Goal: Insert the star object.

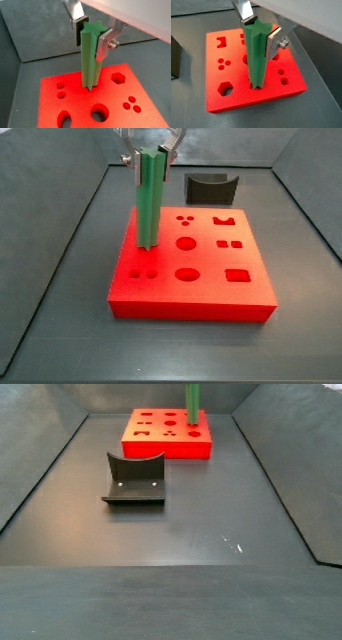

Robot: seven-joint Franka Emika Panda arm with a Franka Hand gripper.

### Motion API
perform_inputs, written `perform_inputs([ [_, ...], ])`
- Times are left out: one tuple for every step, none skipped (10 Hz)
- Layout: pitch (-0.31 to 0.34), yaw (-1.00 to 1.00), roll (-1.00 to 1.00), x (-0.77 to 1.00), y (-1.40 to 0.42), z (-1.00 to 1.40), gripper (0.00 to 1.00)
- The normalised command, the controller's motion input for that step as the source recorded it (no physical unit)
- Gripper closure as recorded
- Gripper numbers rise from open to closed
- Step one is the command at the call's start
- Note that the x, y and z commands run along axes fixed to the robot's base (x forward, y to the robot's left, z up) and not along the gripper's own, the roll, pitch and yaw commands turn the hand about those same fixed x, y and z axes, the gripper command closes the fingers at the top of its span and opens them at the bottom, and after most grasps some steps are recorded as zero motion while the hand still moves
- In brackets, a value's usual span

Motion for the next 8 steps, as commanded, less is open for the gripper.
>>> perform_inputs([
  [-0.026,-0.14,-0.01,0.07,0.00,-0.13,1.00],
  [-0.013,-0.33,-0.01,0.00,0.00,-0.13,1.00],
  [-0.006,-0.34,-0.01,0.00,0.00,-0.08,1.00],
  [-0.009,-0.40,-0.02,0.00,0.00,-0.03,1.00],
  [-0.019,-0.47,-0.03,0.00,0.00,0.00,1.00],
  [-0.013,-0.37,-0.04,0.00,0.00,0.00,1.00],
  [-0.004,-0.17,-0.02,0.00,0.00,0.00,1.00],
  [-0.003,-0.04,0.00,0.00,0.00,-0.03,1.00],
])
